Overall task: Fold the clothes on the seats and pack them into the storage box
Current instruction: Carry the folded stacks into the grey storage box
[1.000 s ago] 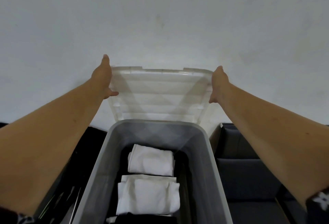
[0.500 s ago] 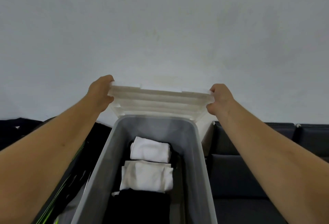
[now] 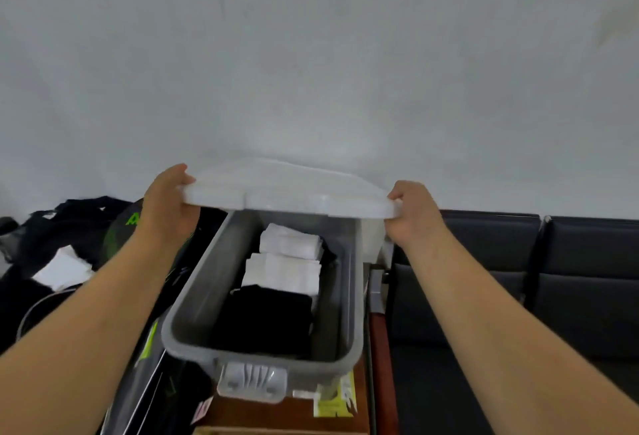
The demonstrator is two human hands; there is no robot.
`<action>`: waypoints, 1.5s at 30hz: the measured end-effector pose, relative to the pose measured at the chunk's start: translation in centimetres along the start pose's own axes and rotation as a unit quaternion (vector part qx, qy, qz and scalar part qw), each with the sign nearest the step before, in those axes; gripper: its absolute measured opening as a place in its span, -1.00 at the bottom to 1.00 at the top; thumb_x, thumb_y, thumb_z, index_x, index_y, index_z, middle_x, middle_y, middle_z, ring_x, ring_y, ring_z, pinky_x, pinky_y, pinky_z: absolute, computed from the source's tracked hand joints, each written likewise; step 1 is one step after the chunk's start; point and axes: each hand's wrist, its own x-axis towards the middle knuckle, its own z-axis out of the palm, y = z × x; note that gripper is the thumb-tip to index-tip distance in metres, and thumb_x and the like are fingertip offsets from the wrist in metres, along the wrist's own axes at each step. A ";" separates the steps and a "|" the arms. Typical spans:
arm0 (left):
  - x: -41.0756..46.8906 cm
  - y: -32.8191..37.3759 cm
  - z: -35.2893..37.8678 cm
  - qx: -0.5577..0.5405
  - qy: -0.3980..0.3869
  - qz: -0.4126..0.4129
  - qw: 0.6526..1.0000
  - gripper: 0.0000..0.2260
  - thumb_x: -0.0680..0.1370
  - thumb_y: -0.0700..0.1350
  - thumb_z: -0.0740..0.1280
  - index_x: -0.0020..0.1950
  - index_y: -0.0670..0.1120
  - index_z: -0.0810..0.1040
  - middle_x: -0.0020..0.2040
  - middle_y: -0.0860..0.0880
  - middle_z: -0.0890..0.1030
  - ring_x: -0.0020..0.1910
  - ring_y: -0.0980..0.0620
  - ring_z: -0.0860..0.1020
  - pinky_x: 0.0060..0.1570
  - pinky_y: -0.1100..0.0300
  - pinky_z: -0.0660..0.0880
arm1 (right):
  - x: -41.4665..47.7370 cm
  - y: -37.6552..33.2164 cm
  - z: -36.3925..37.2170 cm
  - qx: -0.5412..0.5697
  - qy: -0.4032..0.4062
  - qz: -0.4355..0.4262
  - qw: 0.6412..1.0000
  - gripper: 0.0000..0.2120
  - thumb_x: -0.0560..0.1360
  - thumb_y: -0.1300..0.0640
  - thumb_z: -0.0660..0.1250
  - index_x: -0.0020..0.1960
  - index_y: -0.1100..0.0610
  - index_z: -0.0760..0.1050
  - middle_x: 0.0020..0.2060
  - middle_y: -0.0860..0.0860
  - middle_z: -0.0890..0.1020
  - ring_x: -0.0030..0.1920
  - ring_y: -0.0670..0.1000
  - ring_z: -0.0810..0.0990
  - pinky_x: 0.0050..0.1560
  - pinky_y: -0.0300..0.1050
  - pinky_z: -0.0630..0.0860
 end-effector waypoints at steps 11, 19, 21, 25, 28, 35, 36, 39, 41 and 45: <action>-9.7 -7.9 -11.2 0.121 0.045 -0.089 0.988 -0.73 0.51 -0.25 0.24 0.19 -0.05 0.45 0.16 -0.12 0.53 0.05 -0.12 0.56 0.06 -0.09 0.53 | -8.9 12.9 -7.2 -0.081 -0.011 0.010 0.997 -0.40 0.42 0.39 0.29 0.41 0.04 0.40 0.21 0.09 0.60 0.17 0.18 0.60 -0.07 0.02 0.61; -9.6 -13.6 -15.7 0.484 0.010 -0.085 0.871 -0.53 0.61 -0.18 0.28 0.52 -0.13 0.28 0.38 -0.15 0.44 0.28 -0.18 0.45 0.16 0.00 0.37 | -10.3 18.7 -9.0 -0.247 -0.002 -0.030 0.969 -0.43 0.59 0.27 0.24 0.53 -0.06 0.23 0.33 0.01 0.50 0.26 0.08 0.53 0.26 0.16 0.55; -8.8 -13.9 -16.2 0.491 -0.005 -0.070 0.868 -0.55 0.63 -0.18 0.26 0.52 -0.14 0.28 0.40 -0.15 0.44 0.32 -0.19 0.44 0.19 0.00 0.37 | -10.5 19.9 -8.9 -0.280 0.006 -0.038 0.959 -0.45 0.61 0.23 0.23 0.53 -0.07 0.21 0.34 -0.01 0.49 0.29 0.07 0.52 0.31 0.19 0.52; -6.5 -14.2 -17.1 0.533 -0.040 -0.060 0.843 -0.57 0.65 -0.12 0.21 0.53 -0.10 0.28 0.41 -0.15 0.44 0.33 -0.19 0.45 0.29 -0.11 0.40 | -10.0 21.3 -7.9 -0.316 0.022 -0.064 0.946 -0.48 0.64 0.16 0.22 0.54 -0.09 0.19 0.34 -0.03 0.49 0.31 0.05 0.51 0.34 0.19 0.49; -5.2 -14.6 -17.1 0.549 -0.053 -0.035 0.834 -0.59 0.67 -0.14 0.18 0.53 -0.08 0.29 0.40 -0.17 0.45 0.29 -0.19 0.48 0.23 -0.09 0.43 | -9.0 21.6 -6.9 -0.371 0.043 -0.090 0.923 -0.52 0.67 0.12 0.18 0.56 -0.01 0.17 0.35 -0.02 0.46 0.33 0.06 0.48 0.36 0.13 0.48; -3.1 -16.3 -16.6 0.642 -0.092 0.041 0.760 -0.65 0.61 -0.30 0.14 0.40 -0.18 0.40 0.34 -0.27 0.45 0.27 -0.26 0.45 0.26 -0.12 0.43 | -7.6 22.1 -6.0 -0.621 0.093 -0.249 0.738 -0.62 0.67 0.06 0.15 0.45 0.14 0.31 0.38 0.12 0.43 0.38 0.12 0.43 0.39 0.00 0.39; -3.1 -16.7 -16.6 0.677 -0.111 0.078 0.724 -0.65 0.59 -0.28 0.16 0.38 -0.20 0.42 0.40 -0.28 0.41 0.38 -0.28 0.37 0.36 -0.15 0.33 | -8.1 22.9 -5.7 -0.671 0.065 -0.317 0.667 -0.58 0.66 -0.02 0.13 0.46 0.13 0.32 0.41 0.13 0.42 0.42 0.15 0.40 0.46 0.10 0.34; -3.7 -17.3 -15.3 0.672 -0.254 0.163 0.676 -0.53 0.59 -0.01 0.08 0.40 -0.22 0.46 0.51 -0.21 0.34 0.53 -0.21 0.25 0.50 -0.04 0.12 | -10.4 26.2 -4.6 -0.754 -0.123 -0.373 0.526 -0.28 0.56 -0.38 0.08 0.53 0.07 0.25 0.53 0.11 0.32 0.57 0.14 0.21 0.57 0.22 0.04; -4.8 -17.6 -14.2 0.663 -0.304 0.177 0.661 -0.41 0.59 0.13 -0.06 0.50 -0.14 0.37 0.56 -0.10 0.28 0.57 -0.08 0.18 0.51 0.09 0.00 | -11.7 28.0 -4.5 -0.796 -0.150 -0.353 0.468 -0.11 0.44 -0.49 0.17 0.56 0.06 0.21 0.56 0.10 0.26 0.58 0.14 0.18 0.55 0.30 0.07; -5.2 -17.8 -13.9 0.691 -0.304 0.182 0.630 -0.35 0.56 0.16 -0.21 0.55 -0.05 0.29 0.60 -0.02 0.21 0.59 0.00 0.10 0.51 0.10 -0.09 | -12.7 29.1 -4.5 -0.792 -0.121 -0.382 0.460 -0.13 0.35 -0.23 0.51 0.52 0.10 0.29 0.51 0.12 0.36 0.53 0.17 0.32 0.43 0.31 0.34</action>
